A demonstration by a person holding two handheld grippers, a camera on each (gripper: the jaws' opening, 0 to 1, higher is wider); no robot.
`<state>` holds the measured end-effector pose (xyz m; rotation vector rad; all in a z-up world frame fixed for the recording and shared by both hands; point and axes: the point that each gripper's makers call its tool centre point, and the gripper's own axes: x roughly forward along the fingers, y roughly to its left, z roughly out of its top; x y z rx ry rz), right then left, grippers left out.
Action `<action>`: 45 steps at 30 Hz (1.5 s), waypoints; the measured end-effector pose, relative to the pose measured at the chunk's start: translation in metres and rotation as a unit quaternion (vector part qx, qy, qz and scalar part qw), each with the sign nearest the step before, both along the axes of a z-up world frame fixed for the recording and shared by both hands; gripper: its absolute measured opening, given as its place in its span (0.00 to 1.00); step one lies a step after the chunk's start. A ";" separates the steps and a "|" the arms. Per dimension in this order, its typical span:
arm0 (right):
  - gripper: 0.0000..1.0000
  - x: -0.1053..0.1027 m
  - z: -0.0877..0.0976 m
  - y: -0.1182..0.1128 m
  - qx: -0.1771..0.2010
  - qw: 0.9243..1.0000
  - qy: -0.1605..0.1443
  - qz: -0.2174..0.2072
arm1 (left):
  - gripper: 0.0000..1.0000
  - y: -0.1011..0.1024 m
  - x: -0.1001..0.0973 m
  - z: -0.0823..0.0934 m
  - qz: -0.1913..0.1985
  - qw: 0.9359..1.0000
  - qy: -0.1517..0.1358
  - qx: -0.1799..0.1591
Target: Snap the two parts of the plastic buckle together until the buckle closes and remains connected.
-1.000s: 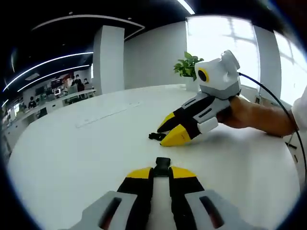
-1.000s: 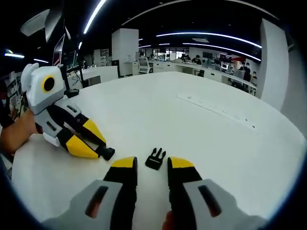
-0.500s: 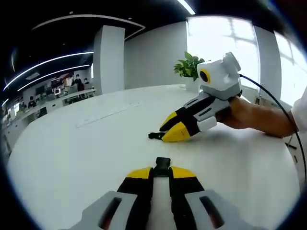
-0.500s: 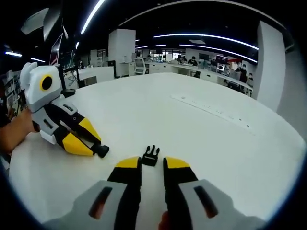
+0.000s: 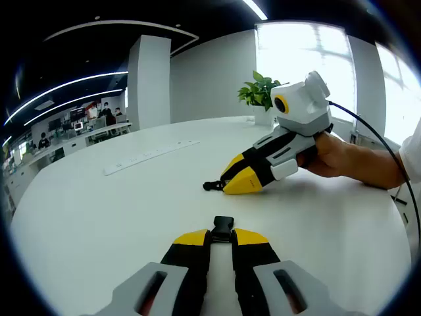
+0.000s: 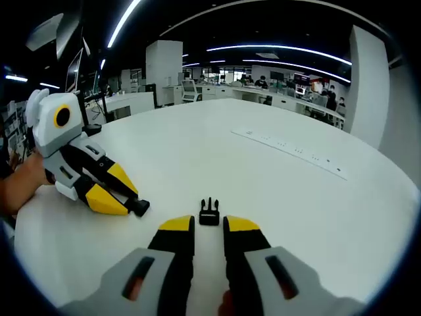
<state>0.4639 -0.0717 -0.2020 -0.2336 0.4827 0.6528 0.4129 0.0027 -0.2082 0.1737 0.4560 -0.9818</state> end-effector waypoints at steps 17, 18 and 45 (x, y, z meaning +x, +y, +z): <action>0.15 0.002 -0.002 0.000 0.003 1.000 0.007 -0.017 | 0.12 0.000 0.001 0.000 0.001 1.000 0.000 -0.001; 0.15 0.002 -0.002 0.000 0.002 1.000 0.007 -0.018 | 0.12 0.000 0.001 0.000 0.001 1.000 0.000 -0.001; 0.12 -0.002 -0.002 0.000 0.008 1.000 -0.003 -0.005 | 0.12 -0.001 0.001 -0.001 0.004 1.000 -0.004 0.003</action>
